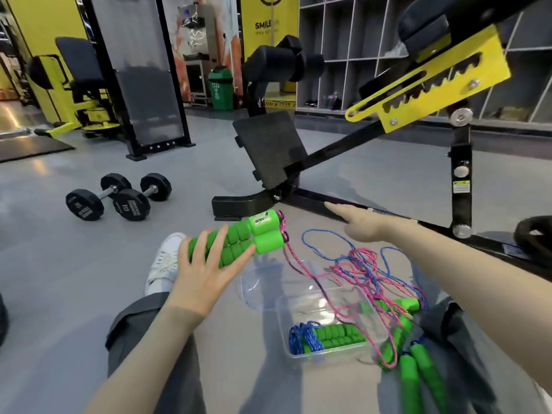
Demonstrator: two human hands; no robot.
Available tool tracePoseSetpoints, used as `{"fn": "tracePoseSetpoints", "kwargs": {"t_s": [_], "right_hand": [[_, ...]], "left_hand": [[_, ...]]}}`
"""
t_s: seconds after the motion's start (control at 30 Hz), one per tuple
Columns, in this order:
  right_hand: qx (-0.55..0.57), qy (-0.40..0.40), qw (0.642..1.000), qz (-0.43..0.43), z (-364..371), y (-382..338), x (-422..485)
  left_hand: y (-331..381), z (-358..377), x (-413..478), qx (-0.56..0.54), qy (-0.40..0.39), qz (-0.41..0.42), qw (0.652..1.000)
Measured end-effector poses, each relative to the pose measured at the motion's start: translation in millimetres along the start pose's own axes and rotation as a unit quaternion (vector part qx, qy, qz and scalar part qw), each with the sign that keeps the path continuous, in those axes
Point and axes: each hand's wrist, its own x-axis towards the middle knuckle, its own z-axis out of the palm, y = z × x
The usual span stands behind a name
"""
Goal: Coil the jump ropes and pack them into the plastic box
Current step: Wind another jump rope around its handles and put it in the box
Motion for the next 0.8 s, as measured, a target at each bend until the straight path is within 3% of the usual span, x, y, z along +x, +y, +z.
{"fn": "tracePoseSetpoints", "kwargs": {"t_s": [0.03, 0.13, 0.27, 0.37, 0.47, 0.6, 0.7, 0.8], "right_hand": [[0.121, 0.011, 0.993, -0.010, 6.1, -8.5, -2.0], [0.399, -0.014, 0.916, -0.031, 38.9, -22.9, -4.9], [0.412, -0.100, 0.903, -0.076, 79.1, -32.5, -2.1], [0.417, -0.090, 0.899, -0.097, 94.1, -41.2, 2.0], [0.350, -0.099, 0.928, -0.082, 75.7, -31.5, 5.7], [0.050, -0.034, 0.997, -0.048, -4.2, -9.2, 7.4], [-0.049, 0.065, 0.995, -0.059, -67.2, -9.7, 1.7], [-0.117, 0.204, 0.967, -0.103, -113.9, -25.6, -3.8]], "left_hand": [[2.4, 2.6, -0.7, 0.002, 0.003, 0.002, 1.000], [11.5, 7.9, 2.0, -0.006, 0.030, -0.014, 0.999], [16.0, 5.2, 9.9, -0.028, 0.033, -0.018, 0.999], [15.8, 3.9, 11.8, -0.036, 0.032, -0.017, 0.999], [9.2, 7.8, 4.6, -0.024, 0.036, -0.023, 0.999], [-3.5, 11.1, -14.9, -0.001, 0.023, 0.019, 1.000], [-1.9, 13.9, -20.5, 0.002, 0.009, 0.029, 1.000], [2.8, 17.5, -21.9, 0.004, -0.002, 0.022, 1.000]]}}
